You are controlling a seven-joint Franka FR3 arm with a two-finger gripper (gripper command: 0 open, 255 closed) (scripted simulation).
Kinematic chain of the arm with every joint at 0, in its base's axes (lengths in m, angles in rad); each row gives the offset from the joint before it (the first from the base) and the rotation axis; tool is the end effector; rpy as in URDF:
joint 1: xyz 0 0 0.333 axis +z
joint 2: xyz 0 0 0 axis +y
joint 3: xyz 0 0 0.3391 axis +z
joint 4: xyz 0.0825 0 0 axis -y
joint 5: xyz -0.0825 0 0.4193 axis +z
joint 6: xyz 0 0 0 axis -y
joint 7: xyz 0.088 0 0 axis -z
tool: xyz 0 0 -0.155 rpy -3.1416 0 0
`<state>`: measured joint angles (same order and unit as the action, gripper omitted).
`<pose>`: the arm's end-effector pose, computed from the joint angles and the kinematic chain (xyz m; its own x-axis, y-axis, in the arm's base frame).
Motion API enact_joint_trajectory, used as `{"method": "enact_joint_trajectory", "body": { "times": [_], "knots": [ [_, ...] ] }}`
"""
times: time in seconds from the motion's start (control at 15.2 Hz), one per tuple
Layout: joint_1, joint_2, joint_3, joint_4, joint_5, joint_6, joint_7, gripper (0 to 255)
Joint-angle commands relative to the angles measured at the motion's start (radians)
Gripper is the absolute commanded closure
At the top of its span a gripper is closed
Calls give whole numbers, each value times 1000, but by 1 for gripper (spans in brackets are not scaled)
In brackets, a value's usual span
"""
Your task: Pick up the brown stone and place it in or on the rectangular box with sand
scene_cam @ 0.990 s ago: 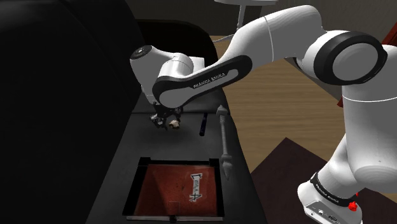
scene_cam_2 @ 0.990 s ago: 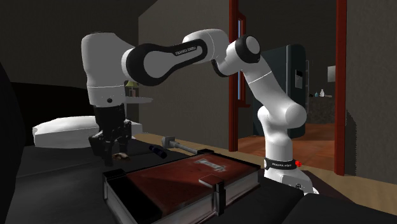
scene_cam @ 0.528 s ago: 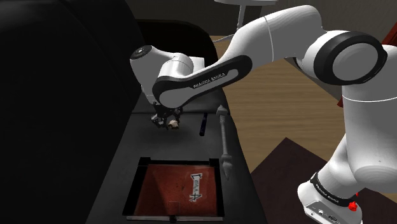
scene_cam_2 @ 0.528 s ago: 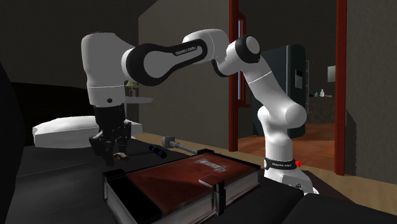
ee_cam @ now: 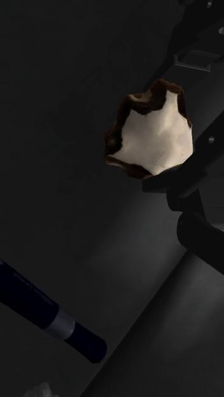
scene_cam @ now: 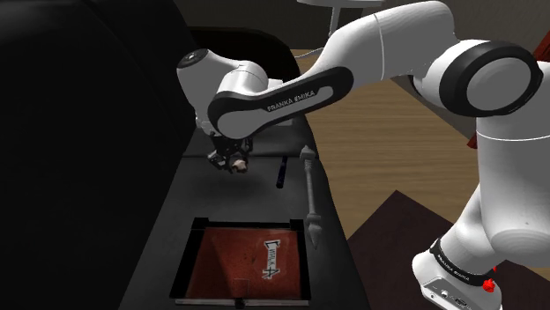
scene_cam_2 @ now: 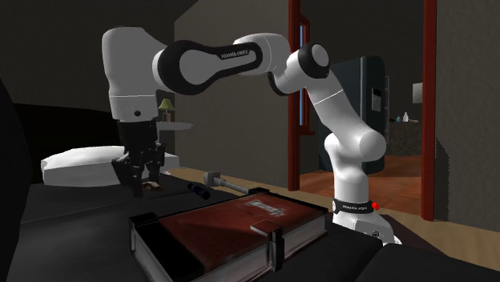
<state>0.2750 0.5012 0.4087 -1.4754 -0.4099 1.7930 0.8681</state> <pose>0.6089 0.3790 0.3572 0.9946 -0.0906 0.0510 -0.1000 -0.9673 0.2331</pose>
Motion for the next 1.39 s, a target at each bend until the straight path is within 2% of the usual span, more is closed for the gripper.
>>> {"method": "enact_joint_trajectory", "body": {
  "times": [0.0,1.06,1.32],
  "knots": [
    [1,-9,2,14,5,-22,-6,255],
    [22,-27,10,199,21,-215,-55,255],
    [41,-115,41,65,51,-183,18,255]
  ]
}}
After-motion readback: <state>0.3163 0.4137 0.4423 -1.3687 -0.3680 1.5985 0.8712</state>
